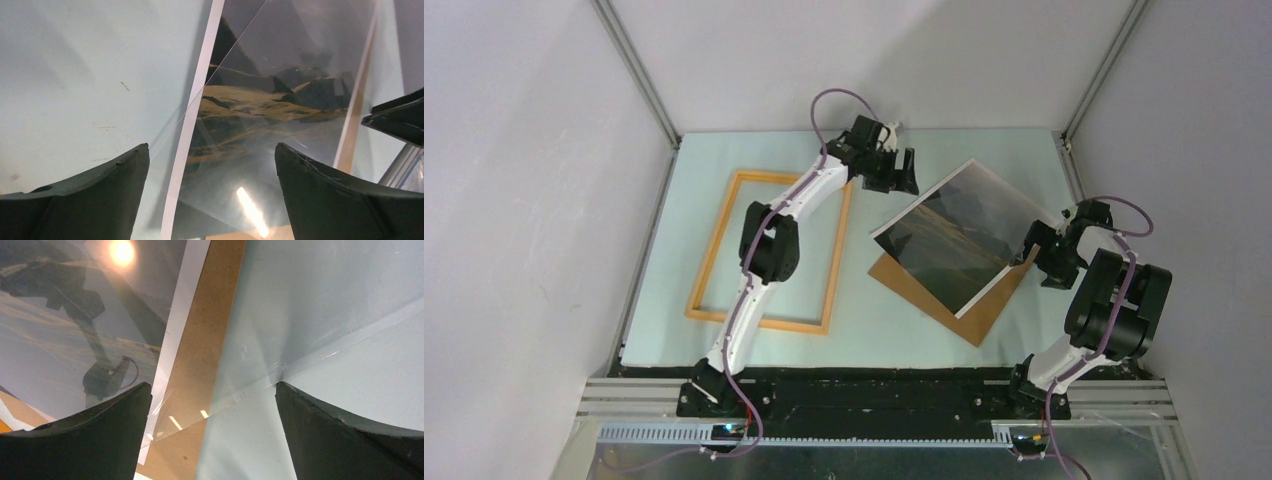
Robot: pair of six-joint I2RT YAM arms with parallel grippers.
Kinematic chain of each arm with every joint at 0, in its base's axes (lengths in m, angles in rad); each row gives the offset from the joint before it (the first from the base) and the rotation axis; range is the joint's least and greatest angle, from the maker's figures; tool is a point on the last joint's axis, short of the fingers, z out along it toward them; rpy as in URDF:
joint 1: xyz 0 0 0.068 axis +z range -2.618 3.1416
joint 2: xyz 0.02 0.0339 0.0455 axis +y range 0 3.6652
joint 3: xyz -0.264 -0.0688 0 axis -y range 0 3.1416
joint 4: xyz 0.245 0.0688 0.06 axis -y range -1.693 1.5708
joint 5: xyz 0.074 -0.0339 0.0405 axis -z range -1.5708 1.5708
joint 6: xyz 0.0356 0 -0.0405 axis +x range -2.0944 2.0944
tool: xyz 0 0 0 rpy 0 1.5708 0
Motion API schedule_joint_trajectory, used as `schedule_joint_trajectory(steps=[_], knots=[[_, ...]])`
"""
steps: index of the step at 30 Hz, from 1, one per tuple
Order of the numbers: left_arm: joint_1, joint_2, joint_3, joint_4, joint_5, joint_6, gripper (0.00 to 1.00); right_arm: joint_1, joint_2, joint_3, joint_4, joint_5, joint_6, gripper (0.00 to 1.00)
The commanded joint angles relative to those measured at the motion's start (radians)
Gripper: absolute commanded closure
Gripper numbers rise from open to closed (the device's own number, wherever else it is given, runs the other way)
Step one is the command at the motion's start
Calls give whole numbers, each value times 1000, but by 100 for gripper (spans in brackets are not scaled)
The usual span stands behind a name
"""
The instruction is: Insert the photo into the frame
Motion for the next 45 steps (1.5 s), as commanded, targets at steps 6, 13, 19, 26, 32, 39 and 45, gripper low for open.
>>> schedule_joint_trajectory(steps=[6, 13, 19, 26, 32, 39, 45], knots=[[-17, 111, 58, 17, 42, -71, 0, 0, 50, 18, 6, -37, 11, 1], [-20, 79, -38, 20, 80, -82, 1, 15, 72, 35, 4, -48, 12, 1], [-28, -12, -215, 24, 131, -23, 6, 28, 92, 77, 5, -56, 12, 1], [-29, -197, -503, 23, 142, 94, 9, 62, 152, 144, 2, -64, -1, 1], [-29, -310, -673, 24, 145, 151, 9, 114, 228, 216, -16, -79, -40, 1], [-29, -380, -820, 23, 194, 186, 9, 185, 316, 333, -69, -98, -89, 2], [-40, -410, -894, 23, 261, 209, 9, 240, 382, 438, -125, -111, -108, 2]])
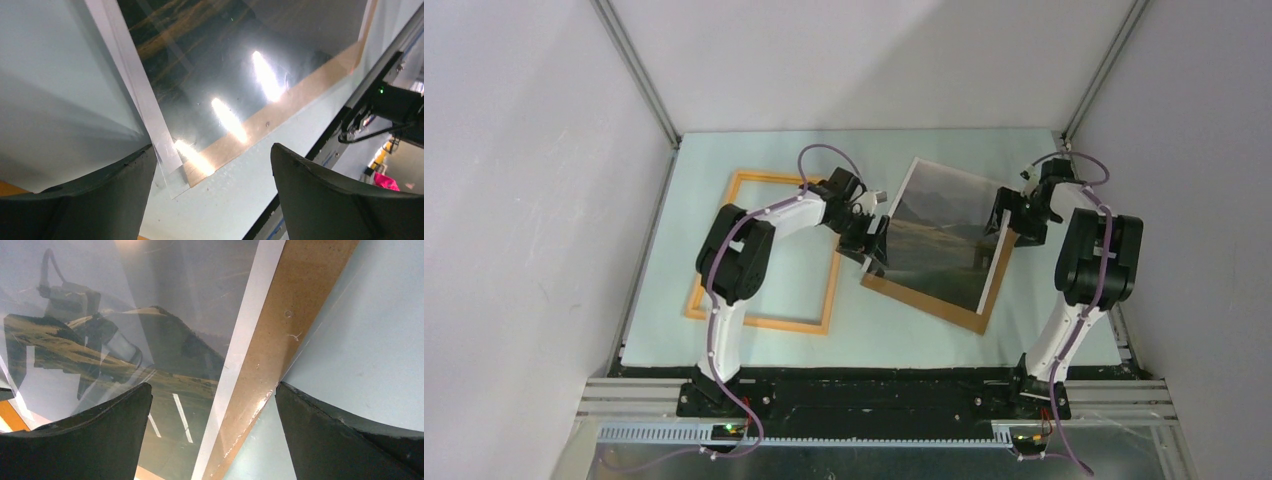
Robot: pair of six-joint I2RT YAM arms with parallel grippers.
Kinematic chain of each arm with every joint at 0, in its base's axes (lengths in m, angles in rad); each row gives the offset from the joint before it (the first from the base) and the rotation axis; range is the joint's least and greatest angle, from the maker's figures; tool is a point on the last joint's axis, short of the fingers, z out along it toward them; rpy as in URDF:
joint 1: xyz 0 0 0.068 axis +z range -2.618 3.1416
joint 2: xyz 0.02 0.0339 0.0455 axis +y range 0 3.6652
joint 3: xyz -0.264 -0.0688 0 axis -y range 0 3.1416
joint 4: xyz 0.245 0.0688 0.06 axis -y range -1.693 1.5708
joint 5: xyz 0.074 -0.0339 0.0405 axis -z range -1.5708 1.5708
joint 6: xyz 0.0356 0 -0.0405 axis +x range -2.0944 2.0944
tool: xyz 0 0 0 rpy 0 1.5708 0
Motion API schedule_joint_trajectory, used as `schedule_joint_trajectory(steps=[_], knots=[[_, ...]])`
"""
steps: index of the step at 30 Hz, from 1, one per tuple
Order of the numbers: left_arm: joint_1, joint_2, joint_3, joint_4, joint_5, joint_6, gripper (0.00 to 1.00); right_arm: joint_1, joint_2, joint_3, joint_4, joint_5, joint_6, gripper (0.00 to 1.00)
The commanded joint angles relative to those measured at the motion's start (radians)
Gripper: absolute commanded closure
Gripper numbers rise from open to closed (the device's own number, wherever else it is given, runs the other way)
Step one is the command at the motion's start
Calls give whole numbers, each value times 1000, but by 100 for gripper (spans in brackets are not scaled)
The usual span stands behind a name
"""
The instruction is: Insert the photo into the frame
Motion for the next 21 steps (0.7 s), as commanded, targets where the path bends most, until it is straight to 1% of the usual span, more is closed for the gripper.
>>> schedule_joint_trajectory(steps=[1, 6, 13, 17, 21], knots=[[-27, -40, -66, -39, 59, 56, 9, 51, 74, 71, -56, -32, -44, 2], [-72, -96, -130, -34, 78, 93, 9, 76, 113, 132, -81, -10, -69, 2], [-118, -140, -175, -19, 115, 88, 8, 69, 128, 186, -93, 21, -77, 2], [-116, -164, -187, 3, 64, 49, 6, 50, 119, 187, -105, 28, -83, 2], [-101, -229, -192, 52, -48, 38, 5, 11, 92, 167, -96, 22, -81, 3]])
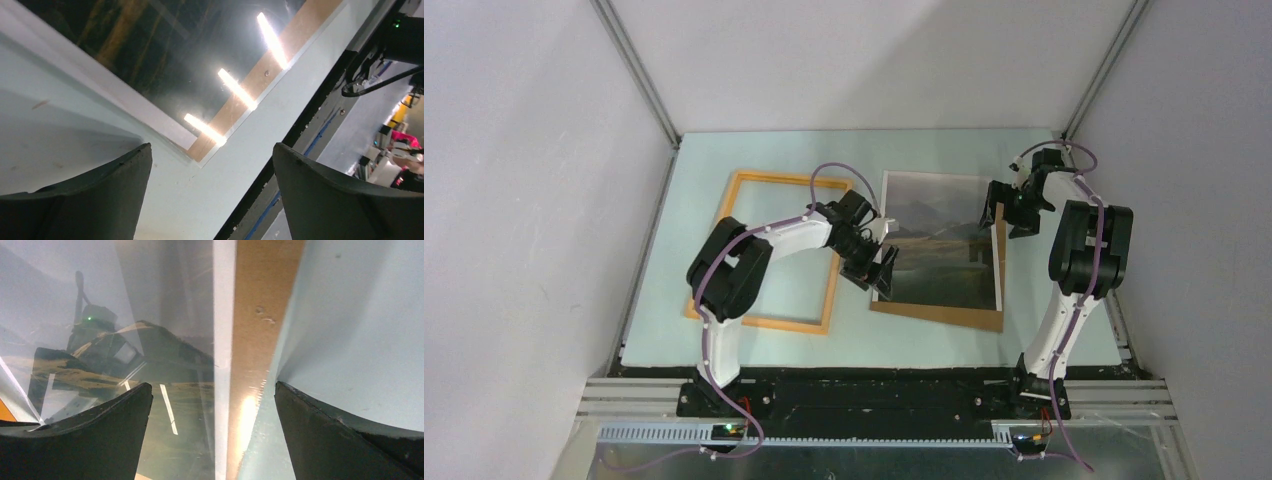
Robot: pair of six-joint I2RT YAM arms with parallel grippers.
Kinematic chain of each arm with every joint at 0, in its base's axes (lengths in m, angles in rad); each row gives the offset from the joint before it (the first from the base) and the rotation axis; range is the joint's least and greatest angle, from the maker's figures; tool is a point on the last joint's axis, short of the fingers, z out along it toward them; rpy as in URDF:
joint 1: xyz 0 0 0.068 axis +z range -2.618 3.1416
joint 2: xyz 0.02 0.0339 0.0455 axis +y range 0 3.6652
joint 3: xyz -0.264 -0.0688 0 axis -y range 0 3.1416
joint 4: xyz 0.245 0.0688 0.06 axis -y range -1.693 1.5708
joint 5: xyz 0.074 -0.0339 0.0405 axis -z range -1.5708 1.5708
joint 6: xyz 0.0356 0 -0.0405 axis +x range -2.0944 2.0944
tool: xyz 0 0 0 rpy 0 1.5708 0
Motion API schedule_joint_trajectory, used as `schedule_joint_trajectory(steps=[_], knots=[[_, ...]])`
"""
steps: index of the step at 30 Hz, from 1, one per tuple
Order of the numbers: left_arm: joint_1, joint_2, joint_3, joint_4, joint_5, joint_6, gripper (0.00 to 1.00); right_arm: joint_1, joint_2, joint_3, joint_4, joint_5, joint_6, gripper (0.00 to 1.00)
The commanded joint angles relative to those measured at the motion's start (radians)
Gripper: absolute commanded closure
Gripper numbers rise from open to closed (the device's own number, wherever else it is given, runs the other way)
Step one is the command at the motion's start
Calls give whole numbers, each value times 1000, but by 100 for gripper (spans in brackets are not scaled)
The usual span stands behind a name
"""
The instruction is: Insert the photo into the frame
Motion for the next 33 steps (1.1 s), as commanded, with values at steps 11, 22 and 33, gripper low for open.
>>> schedule_joint_trajectory(steps=[11, 22, 33], knots=[[27, -70, 253, 80, -323, -22, 3, -77, -124, -136, 65, -10, 12, 5], [34, 215, 591, 81, -346, -124, 3, -70, -176, -229, 146, -17, 71, 6], [35, 308, 645, 80, -360, -186, 4, -70, -191, -260, 151, -17, 92, 7]])
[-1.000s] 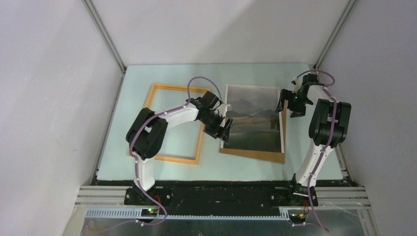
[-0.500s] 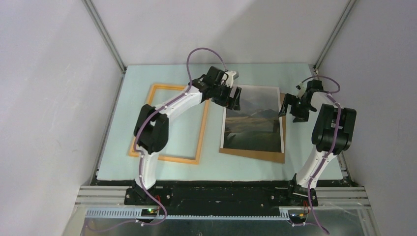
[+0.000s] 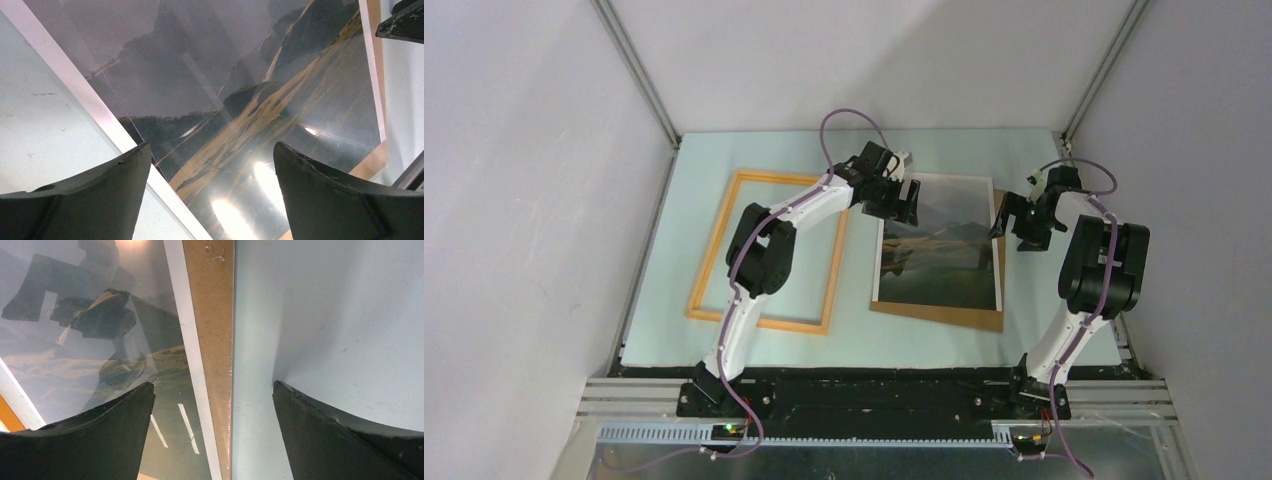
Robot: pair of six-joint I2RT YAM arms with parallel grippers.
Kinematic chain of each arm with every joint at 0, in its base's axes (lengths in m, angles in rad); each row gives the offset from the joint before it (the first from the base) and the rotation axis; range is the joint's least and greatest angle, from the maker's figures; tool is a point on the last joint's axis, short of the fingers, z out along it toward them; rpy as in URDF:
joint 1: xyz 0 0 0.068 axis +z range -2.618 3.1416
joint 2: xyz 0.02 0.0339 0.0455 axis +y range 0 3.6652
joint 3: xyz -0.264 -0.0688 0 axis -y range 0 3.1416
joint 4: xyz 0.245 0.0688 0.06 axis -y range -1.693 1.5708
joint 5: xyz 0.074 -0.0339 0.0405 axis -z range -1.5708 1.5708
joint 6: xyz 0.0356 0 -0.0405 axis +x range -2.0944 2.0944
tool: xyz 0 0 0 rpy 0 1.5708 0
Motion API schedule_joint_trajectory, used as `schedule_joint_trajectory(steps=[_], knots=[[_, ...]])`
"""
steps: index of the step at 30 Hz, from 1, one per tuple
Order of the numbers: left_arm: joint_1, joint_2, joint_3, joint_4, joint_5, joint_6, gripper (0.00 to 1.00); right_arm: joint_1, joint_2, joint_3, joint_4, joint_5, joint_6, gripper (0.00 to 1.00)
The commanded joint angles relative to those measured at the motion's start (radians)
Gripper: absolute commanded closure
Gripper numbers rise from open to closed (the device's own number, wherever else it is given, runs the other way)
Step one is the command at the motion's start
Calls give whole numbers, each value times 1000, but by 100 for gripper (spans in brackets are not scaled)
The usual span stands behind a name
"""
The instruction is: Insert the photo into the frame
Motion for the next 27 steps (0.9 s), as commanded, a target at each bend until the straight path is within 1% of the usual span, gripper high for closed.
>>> schedule_joint_trajectory(steps=[1, 14, 27], knots=[[2, 5, 39, 13, -10, -44, 4, 5, -28, -17, 5, -10, 21, 7], [3, -32, -81, 23, -13, -39, 4, 4, -23, -35, 9, -34, 29, 8], [5, -26, -103, 39, 1, -48, 4, 12, 8, -38, 14, -94, 42, 9]])
